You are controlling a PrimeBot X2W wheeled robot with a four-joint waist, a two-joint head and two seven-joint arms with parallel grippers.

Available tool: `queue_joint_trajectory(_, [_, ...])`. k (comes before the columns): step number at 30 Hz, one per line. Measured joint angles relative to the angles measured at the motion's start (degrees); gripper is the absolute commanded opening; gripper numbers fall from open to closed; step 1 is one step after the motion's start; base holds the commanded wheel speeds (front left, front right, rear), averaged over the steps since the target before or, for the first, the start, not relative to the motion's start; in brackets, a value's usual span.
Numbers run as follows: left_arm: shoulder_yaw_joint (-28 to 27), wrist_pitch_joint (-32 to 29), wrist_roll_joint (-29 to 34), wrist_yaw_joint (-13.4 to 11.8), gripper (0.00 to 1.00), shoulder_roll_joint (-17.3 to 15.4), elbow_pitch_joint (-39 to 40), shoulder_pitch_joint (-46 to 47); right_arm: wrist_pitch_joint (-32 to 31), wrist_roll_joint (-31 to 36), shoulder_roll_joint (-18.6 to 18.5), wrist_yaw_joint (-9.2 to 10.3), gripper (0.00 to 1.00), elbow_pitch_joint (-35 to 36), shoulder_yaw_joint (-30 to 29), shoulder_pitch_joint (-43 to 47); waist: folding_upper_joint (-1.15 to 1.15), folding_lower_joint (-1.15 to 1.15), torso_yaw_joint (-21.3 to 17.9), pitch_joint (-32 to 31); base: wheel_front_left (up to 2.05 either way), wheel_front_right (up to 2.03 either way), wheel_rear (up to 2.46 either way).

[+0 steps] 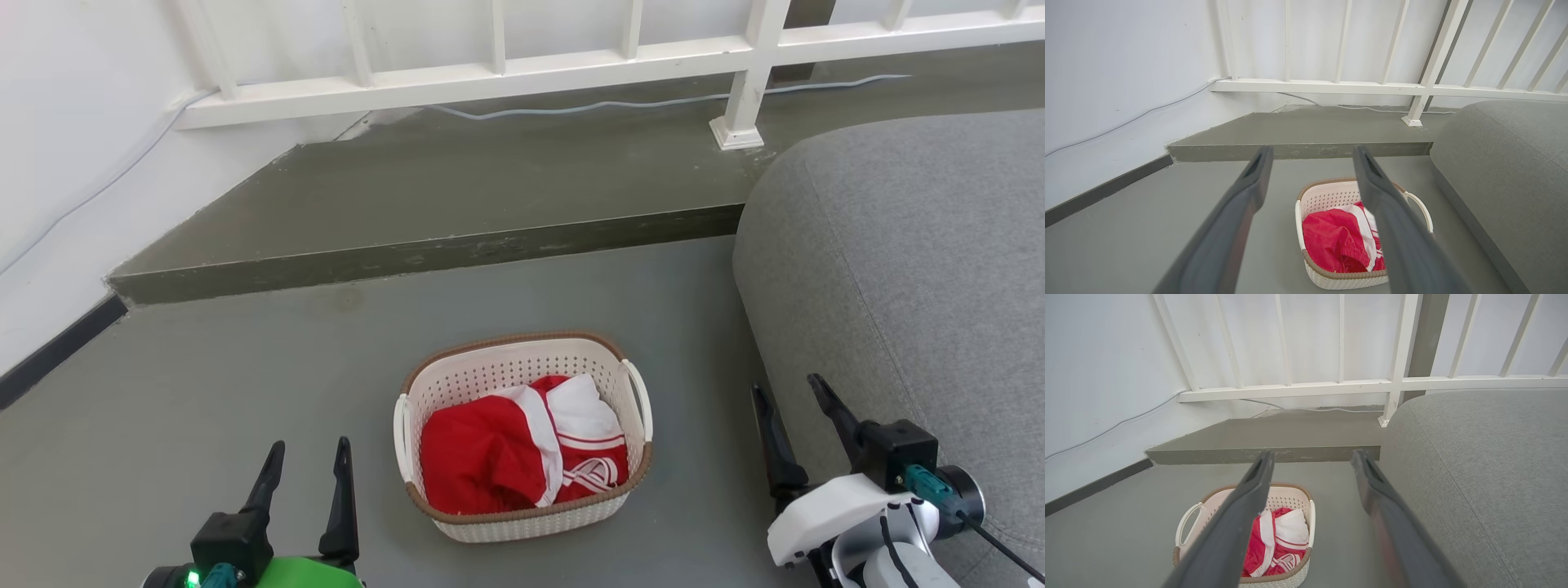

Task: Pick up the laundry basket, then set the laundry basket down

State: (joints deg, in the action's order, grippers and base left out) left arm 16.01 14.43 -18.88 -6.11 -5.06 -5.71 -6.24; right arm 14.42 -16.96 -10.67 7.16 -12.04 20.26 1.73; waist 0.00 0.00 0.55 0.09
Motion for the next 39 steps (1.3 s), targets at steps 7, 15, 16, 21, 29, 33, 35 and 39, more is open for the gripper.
queue_joint_trajectory(7, [0.64,-0.25,-0.41,0.04,0.00,0.51,-2.24,-0.40,-0.09,-0.29,1.04,-0.18,0.00,-1.98,0.38,1.82,0.00,0.00,0.00,0.10,0.00,0.00,0.00])
queue_joint_trajectory(15, [0.60,-0.26,-4.20,0.64,0.00,0.54,-1.71,-1.14,-0.10,-4.20,1.49,-1.05,0.00,-1.33,-0.19,2.27,0.00,0.00,-0.05,0.13,0.00,0.00,0.00])
queue_joint_trajectory(16, [0.58,-0.26,-4.94,0.64,0.00,0.56,-1.59,-1.14,-0.11,-4.82,1.57,-1.12,0.00,-1.24,-0.30,2.32,0.00,0.00,-0.05,0.14,0.00,0.00,0.00])
queue_joint_trajectory(21, [0.08,-0.80,-8.99,1.49,0.00,0.68,-1.26,-1.14,-0.73,-8.90,1.80,-1.60,0.00,-0.64,-1.19,2.33,0.00,0.00,-0.08,0.16,0.00,0.00,0.00])
queue_joint_trajectory(29, [-1.69,-2.47,-15.41,2.09,0.00,0.77,-1.31,-1.10,-2.36,-15.64,2.25,-2.59,0.00,-0.42,-3.46,2.29,0.00,0.00,-0.12,0.18,0.00,0.00,0.00])
queue_joint_trajectory(33, [-2.52,-3.13,-18.00,2.57,0.00,0.80,-1.34,-1.04,-2.96,-18.53,2.67,-2.79,0.00,-0.38,-4.43,2.24,0.00,0.00,-0.14,0.19,0.00,0.00,0.00])
queue_joint_trajectory(35, [-2.81,-3.41,-19.62,2.60,0.00,0.80,-1.37,-1.02,-3.44,-19.73,2.69,-3.11,0.00,-0.37,-4.87,2.19,0.00,0.00,-0.15,0.19,0.00,0.00,0.00])
queue_joint_trajectory(39, [-3.37,-4.11,-22.27,3.08,0.00,0.77,-1.52,-0.92,-3.98,-22.68,2.69,-3.41,0.00,-0.37,-5.79,2.14,0.00,0.00,-0.17,0.20,0.00,0.00,0.00])
